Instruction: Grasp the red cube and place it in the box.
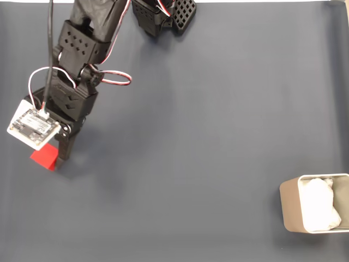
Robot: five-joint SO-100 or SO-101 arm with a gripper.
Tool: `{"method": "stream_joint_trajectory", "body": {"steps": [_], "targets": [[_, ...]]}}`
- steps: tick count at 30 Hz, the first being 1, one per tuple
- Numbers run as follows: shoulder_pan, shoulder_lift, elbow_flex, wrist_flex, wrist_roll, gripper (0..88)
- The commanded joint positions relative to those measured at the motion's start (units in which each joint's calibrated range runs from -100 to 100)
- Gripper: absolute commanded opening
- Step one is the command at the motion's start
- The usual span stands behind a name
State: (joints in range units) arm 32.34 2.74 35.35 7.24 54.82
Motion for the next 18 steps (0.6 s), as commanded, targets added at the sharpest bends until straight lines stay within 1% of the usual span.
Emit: {"method": "stream_joint_trajectory", "body": {"steps": [1, 18], "targets": [[-2.94, -5.77, -3.97, 2.51, -0.68, 0.0], [-16.65, -12.79, -10.44, 11.53, -0.83, 0.0]]}}
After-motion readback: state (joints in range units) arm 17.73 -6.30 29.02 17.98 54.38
